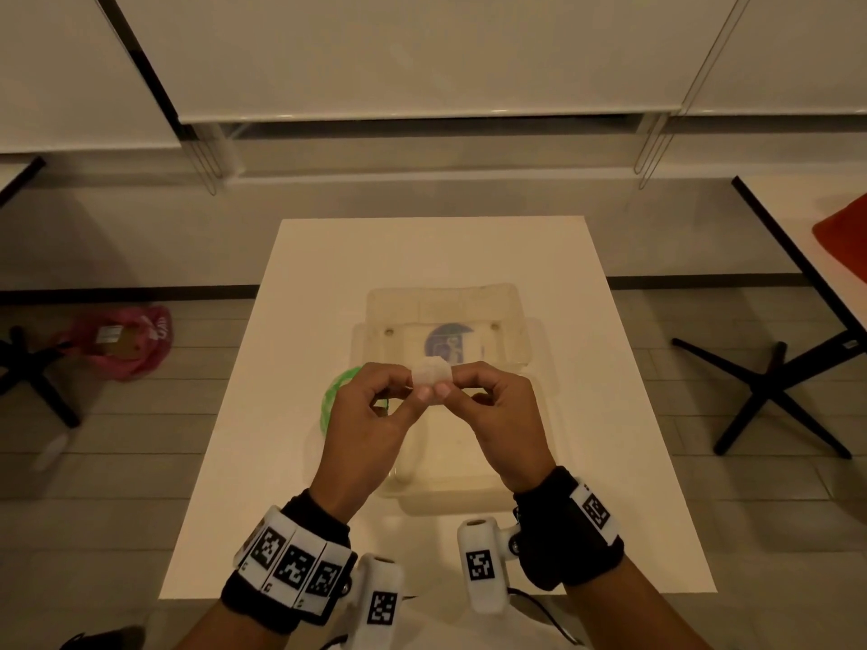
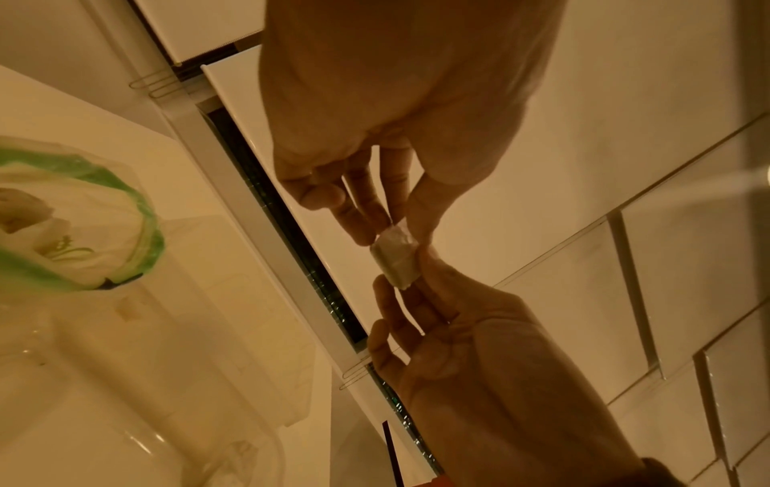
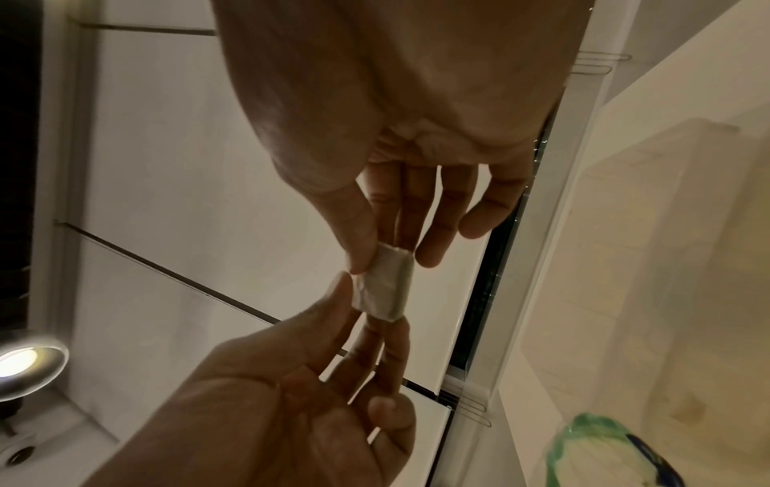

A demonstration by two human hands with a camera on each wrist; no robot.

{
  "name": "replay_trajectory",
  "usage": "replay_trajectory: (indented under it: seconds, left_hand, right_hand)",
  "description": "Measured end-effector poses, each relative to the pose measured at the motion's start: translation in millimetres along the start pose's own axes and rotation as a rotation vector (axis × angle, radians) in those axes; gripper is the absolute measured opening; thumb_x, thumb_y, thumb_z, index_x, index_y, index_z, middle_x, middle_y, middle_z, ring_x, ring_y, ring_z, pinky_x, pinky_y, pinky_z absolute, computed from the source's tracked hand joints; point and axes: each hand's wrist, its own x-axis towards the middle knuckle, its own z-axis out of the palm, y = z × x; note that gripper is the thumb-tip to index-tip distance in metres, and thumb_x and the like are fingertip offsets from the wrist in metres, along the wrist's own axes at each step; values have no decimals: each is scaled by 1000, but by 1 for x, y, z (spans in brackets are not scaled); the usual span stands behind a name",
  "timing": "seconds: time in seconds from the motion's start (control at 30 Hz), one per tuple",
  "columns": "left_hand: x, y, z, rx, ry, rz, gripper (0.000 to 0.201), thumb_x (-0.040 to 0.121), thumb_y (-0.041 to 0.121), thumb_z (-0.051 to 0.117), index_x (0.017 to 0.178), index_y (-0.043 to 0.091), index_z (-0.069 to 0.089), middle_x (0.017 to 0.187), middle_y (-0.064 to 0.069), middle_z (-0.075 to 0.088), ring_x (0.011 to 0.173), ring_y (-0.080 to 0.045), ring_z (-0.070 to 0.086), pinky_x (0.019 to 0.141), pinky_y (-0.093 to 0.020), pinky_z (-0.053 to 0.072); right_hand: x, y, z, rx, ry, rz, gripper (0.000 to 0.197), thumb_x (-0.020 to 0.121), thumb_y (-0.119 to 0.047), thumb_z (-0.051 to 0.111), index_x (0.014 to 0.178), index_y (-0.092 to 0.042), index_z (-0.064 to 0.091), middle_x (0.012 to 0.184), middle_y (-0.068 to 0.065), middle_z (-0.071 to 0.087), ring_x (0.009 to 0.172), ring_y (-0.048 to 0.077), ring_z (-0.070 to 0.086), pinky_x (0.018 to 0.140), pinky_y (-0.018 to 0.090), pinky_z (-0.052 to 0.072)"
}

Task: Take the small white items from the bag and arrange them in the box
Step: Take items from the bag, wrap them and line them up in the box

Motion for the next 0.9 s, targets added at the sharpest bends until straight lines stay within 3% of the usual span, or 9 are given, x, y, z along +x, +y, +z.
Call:
replay_trajectory:
  seconds: [0.13,0.27,0.33,0.47,0.67,0.9]
  left_hand:
    - [1,-2,0,26,29,31,4,90,18,72,86,16,74,94,3,70,86,-10,66,77,-34,52]
    - [4,-2,-2,-21,24,-4,15,91,6,69,95,20,73,100,5,74,89,-16,69,83,-38,54]
    - [5,0,-3,-42,11,-21,17,91,5,68,97,21,71,102,5,74,90,-23,70,84,-43,55]
    - [7,3,-6,-32,-37,-24,14,88,12,74,99,22,73,99,4,75,87,-22,70,83,-40,57]
    - [8,6,-6,24,13,11,5,82,24,81,83,22,76,82,5,74,75,-15,68,76,-37,54]
    - [7,5,-5,85,-2,39,3,86,21,77,88,22,75,83,7,74,79,-14,69,77,-35,55]
  right_hand:
    - [0,1,0,21,34,-11,9,86,-17,75,91,-9,77,91,5,76,90,26,71,81,48,54]
    - [0,-4,-2,86,53,20,9,90,-11,70,90,-6,77,87,6,76,86,17,70,76,26,52]
    - [0,-6,-2,97,32,36,10,91,-11,69,90,-5,77,86,7,76,85,16,70,78,25,52]
    - [-1,-8,-1,116,3,48,10,90,-11,70,88,-3,77,86,12,76,83,16,68,79,28,52]
    - [-2,-9,0,123,-26,7,10,85,-9,75,89,0,75,93,16,74,95,34,68,87,52,53]
    - [-3,-12,0,119,-94,-7,10,87,-8,73,95,-4,78,101,8,76,103,26,69,91,50,55]
